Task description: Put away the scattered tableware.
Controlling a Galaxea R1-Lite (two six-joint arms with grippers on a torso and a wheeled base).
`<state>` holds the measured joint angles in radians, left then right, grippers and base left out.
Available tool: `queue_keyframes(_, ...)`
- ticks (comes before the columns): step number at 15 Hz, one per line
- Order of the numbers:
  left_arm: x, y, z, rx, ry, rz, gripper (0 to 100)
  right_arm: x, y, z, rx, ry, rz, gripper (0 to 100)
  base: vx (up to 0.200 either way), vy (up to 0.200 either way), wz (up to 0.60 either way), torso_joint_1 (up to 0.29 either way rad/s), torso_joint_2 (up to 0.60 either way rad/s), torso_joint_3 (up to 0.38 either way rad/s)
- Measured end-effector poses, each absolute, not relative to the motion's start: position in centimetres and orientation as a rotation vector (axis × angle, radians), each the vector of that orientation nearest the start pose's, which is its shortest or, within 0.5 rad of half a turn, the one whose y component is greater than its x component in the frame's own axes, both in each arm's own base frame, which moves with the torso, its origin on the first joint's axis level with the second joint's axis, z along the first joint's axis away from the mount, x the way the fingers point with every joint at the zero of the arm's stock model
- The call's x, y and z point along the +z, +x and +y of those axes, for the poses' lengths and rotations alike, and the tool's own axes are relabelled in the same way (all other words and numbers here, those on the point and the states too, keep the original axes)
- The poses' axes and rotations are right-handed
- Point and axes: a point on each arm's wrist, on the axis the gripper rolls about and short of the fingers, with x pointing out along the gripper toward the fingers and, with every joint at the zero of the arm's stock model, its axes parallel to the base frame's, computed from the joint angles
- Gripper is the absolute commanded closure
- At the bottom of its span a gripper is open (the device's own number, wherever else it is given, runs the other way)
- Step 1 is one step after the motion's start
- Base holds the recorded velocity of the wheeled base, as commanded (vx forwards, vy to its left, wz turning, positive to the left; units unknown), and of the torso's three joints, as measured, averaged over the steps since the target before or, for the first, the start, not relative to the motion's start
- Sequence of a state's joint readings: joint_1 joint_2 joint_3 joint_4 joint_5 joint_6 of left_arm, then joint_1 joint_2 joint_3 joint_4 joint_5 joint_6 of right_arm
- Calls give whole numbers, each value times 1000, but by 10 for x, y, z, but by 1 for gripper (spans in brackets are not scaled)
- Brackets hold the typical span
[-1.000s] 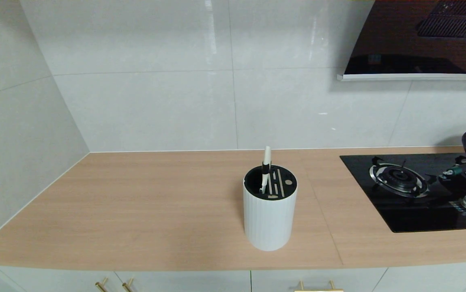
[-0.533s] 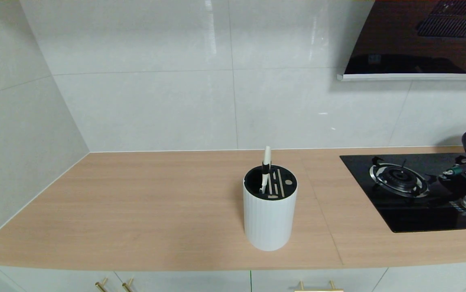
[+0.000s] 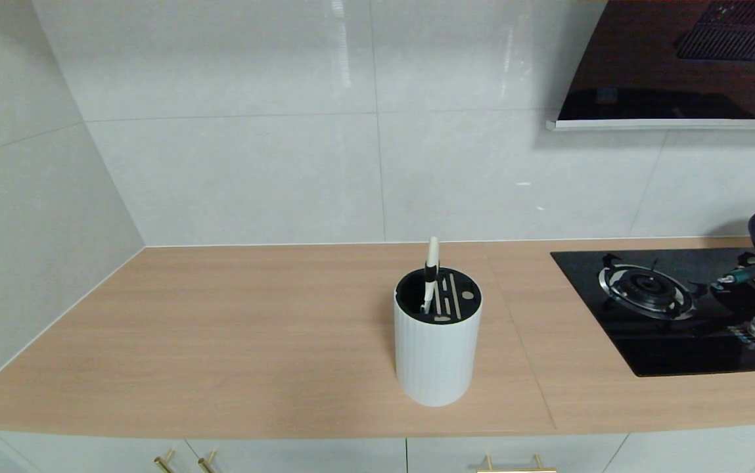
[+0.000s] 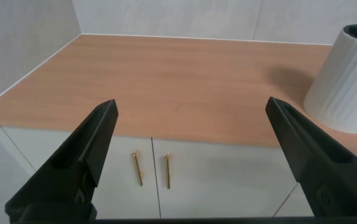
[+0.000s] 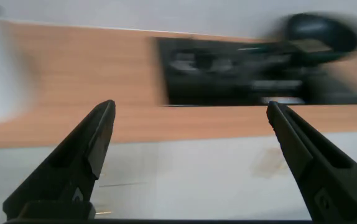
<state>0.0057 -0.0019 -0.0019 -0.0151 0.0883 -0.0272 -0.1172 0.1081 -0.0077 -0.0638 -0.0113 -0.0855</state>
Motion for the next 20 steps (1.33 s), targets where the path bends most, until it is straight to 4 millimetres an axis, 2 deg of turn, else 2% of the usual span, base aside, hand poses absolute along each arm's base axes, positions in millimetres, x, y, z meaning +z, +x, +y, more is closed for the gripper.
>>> queue_keyframes(4,78,-23,2,95,-28,-20,0,84,-15,1,-111,-132,47,0,0,0,0,0,0,0)
queue_keyframes(7,78,-23,2,101,-32,-21,0,82,-15,6,115,-45,46,0,0,0,0,0,0,0)
queue_keyframes(9,78,-23,2,102,-32,-22,0,83,-15,7,184,58,59,0,0,0,0,0,0,0)
queue_keyframes(11,78,-23,2,103,-32,-22,0,83,-17,6,206,46,44,0,0,0,0,0,0,0)
queue_keyframes(12,78,-23,2,103,-33,-21,0,83,-17,5,161,-4,26,0,0,0,0,0,0,0)
queue_keyframes(14,78,-23,2,107,-33,-22,0,79,-20,0,-32,-56,16,0,0,0,0,0,0,0)
queue_keyframes(20,78,-23,2,107,-32,-22,0,76,-22,0,-20,-3,4,0,0,0,0,0,0,0)
